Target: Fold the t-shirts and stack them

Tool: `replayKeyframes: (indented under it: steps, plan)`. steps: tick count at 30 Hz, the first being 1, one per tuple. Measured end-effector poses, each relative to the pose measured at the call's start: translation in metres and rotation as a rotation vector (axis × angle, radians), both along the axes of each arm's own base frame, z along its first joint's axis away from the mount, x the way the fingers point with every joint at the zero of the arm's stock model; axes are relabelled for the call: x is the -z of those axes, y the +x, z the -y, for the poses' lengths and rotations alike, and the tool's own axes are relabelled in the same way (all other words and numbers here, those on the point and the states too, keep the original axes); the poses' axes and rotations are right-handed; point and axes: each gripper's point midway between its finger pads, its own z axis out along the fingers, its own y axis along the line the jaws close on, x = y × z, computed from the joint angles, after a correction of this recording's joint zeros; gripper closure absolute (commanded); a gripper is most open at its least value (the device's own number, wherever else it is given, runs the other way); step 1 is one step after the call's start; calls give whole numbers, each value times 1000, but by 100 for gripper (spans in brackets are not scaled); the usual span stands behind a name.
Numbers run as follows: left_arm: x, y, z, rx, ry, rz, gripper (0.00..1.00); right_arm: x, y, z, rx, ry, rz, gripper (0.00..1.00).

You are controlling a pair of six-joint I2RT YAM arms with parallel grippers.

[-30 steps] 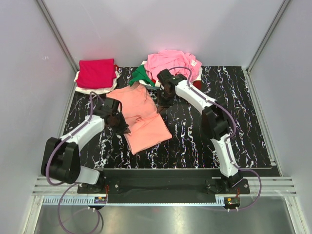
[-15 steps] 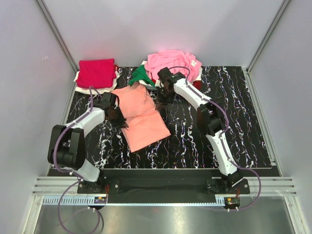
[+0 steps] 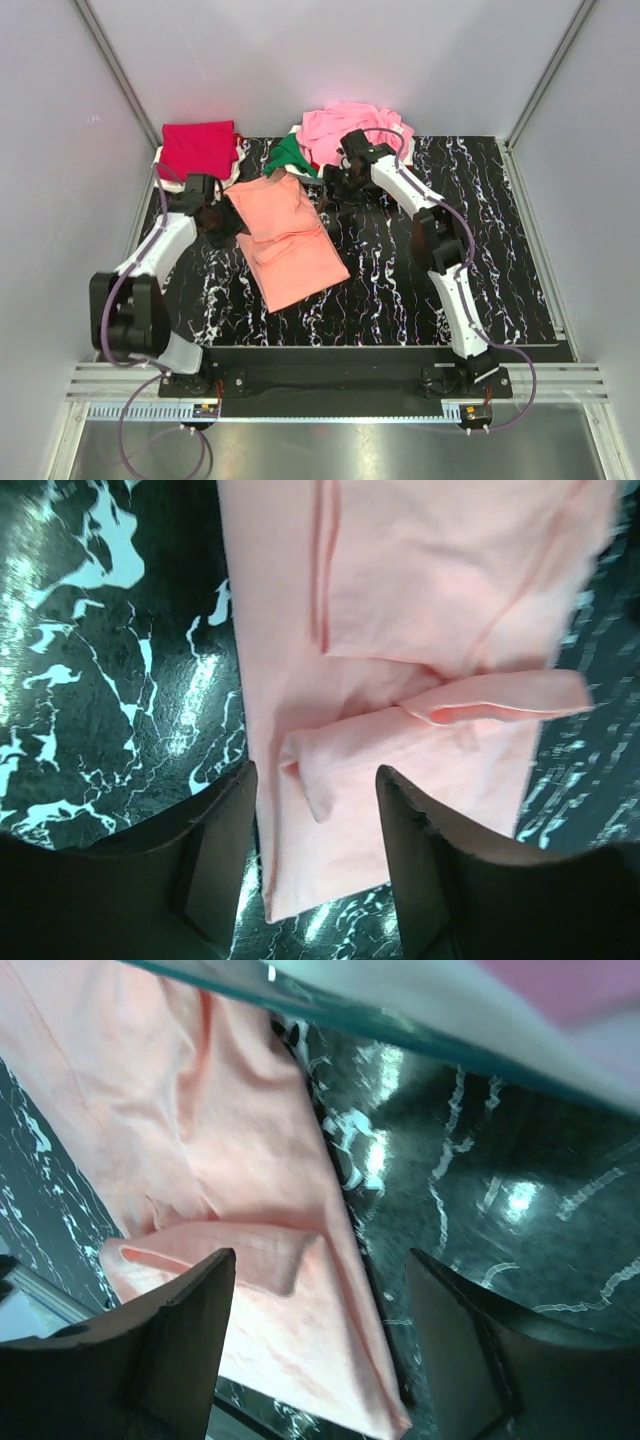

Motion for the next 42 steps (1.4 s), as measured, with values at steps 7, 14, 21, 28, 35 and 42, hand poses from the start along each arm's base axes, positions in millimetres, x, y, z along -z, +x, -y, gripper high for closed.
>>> replayKeyframes:
  steps: [7, 14, 21, 28, 35, 42]
  plan:
    - [-58, -8, 22, 57, 7, 245, 64, -17, -41, 32, 2, 7, -3, 51]
    - [13, -41, 71, 204, 5, 93, 68, -23, -47, 18, -40, 86, 4, 73]
    - [47, -45, 78, 217, 22, 4, 69, 12, -48, 5, -65, 74, -64, 76]
    - [55, -31, 79, 209, 35, -23, 70, 28, -39, -10, -88, 77, -80, 76]
    - [31, 11, 34, 98, 51, 24, 60, 8, -13, -29, -89, 137, -22, 50]
    - [0, 19, 5, 68, 110, 98, 34, 11, -33, -17, -85, 122, -31, 25]
